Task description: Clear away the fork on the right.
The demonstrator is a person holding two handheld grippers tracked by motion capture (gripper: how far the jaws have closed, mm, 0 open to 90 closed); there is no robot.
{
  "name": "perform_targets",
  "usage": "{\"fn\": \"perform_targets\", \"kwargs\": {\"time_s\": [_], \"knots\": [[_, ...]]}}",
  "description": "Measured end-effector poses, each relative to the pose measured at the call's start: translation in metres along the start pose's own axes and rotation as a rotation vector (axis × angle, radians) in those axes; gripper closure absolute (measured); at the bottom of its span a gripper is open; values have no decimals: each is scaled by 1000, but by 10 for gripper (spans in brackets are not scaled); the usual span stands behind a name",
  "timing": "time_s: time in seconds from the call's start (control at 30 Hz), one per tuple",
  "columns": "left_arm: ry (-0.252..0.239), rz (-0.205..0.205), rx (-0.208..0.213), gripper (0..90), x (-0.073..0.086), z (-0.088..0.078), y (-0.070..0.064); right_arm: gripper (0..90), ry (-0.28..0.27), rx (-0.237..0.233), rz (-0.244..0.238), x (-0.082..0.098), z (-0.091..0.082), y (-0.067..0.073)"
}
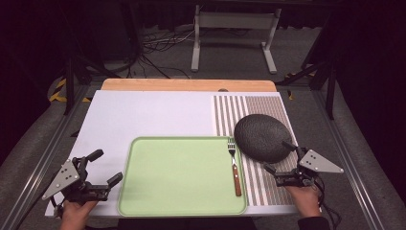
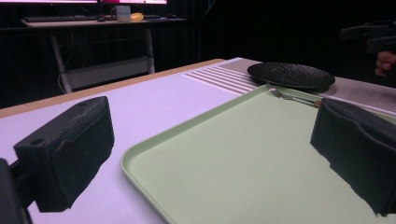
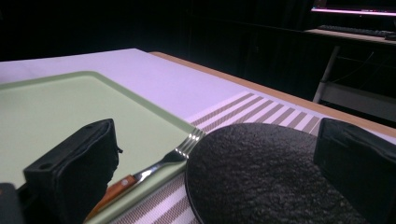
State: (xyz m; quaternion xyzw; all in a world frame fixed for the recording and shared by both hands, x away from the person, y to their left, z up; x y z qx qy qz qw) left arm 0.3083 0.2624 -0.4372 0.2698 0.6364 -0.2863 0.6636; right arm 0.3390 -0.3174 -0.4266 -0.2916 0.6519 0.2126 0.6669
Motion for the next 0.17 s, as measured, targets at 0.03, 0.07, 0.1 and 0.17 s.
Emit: {"fn": "perform_targets", "kwargs": {"time_s": [0.03,0.07,0.1,0.17], "knots": [[0,2,1,1,0,0,0,1,4,0,8,4,-1,-1],[-3,0,0,1,-1,0,0,1,11,-1,13,7,-1,-2],[-4,2,-1,1,-1,0,0,1,12,-2,21,9,-1,-1],[-5,1,-2,1,-1,-1,1,1,12,-3,20,11,-2,-1]]}}
Point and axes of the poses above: each handheld gripper's, and its own axes: z roughly forward along the jaws, x roughly out of its underside, y roughly to its left, the point moved 3 cm from there along z, roughly forward along the jaws, and after that the axes turned 10 degrees about -y, right-handed, at the moved point
